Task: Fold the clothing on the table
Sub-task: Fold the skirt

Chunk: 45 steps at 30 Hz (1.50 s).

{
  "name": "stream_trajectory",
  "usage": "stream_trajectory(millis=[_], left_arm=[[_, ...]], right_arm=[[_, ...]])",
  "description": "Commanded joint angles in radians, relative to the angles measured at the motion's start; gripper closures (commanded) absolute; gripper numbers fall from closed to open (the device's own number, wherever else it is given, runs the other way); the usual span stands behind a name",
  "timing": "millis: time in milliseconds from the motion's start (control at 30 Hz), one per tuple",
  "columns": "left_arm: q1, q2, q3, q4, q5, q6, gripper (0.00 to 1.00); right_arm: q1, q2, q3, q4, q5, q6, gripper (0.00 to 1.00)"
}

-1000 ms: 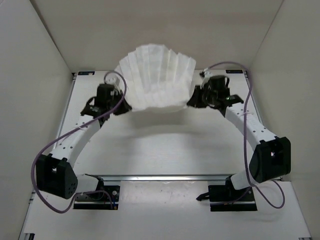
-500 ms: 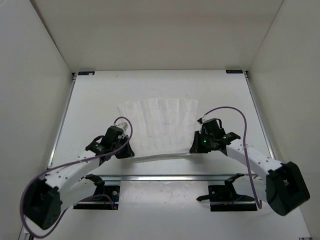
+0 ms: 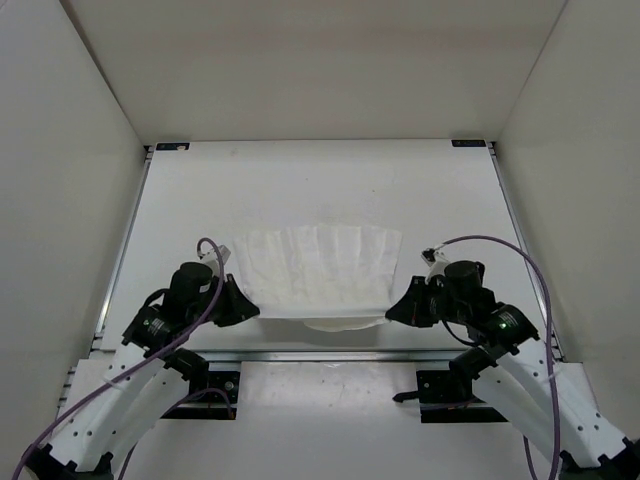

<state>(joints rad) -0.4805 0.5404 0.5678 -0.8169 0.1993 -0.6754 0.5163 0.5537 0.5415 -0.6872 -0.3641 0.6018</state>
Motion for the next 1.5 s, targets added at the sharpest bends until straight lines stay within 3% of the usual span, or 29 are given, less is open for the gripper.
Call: stream_trajectory(millis=[0,167,300,400,533,767,800,867,900,933,1000,1133,1300,1333,1467], left_arm=[[0.034,-0.013,0.105,-0.154,-0.058,0.023,1.00],[0.111,0.073,0.251,-0.134,-0.041,0.088,1.00],[0.155,0.232,0.340,-0.029,-0.096,0.142,1.00],[0.215,0.338,0.301,0.134,-0.069,0.136,1.00],[0.264,0.476,0.205,0.369,-0.055,0.074,1.00],[0.324,0.677,0.179,0.536,-0.069,0.047,0.99],[0.327,0.714,0.185,0.562,-0.067,0.043,0.96],[0.333,0.771,0.202,0.593,-0.069,0.043,0.76],[0.332,0.805,0.231,0.617,-0.063,0.043,0.53],[0.335,0.835,0.253,0.643,-0.055,0.048,0.43],[0.348,0.878,0.305,0.645,-0.034,0.047,0.39],[0.358,0.853,0.376,0.601,-0.018,0.060,0.32],[0.342,0.722,0.290,0.579,-0.009,0.063,0.32],[0.339,0.681,0.252,0.578,-0.014,0.056,0.32],[0.304,0.574,0.095,0.605,-0.055,0.048,0.33]], right_arm=[[-0.094,-0.115,0.032,-0.120,-0.051,0.007,1.00],[-0.286,-0.157,0.127,-0.107,-0.128,-0.100,1.00],[-0.481,0.015,0.189,0.038,-0.274,-0.223,1.00],[-0.451,0.155,0.146,0.271,-0.244,-0.211,1.00],[-0.365,0.455,0.155,0.512,-0.125,-0.249,1.00],[-0.298,0.869,0.352,0.644,-0.090,-0.254,1.00],[-0.302,0.897,0.357,0.652,-0.094,-0.249,1.00],[-0.315,0.991,0.396,0.664,-0.078,-0.234,0.94],[-0.321,1.014,0.431,0.652,-0.067,-0.234,0.82],[-0.331,1.052,0.467,0.638,-0.053,-0.241,0.72],[-0.344,1.095,0.511,0.621,-0.036,-0.235,0.58],[-0.357,1.026,0.502,0.600,0.039,-0.221,0.48],[-0.361,0.847,0.387,0.558,0.074,-0.231,0.53],[-0.366,0.807,0.336,0.566,0.070,-0.241,0.58],[-0.381,0.736,0.215,0.600,0.077,-0.258,0.95]])
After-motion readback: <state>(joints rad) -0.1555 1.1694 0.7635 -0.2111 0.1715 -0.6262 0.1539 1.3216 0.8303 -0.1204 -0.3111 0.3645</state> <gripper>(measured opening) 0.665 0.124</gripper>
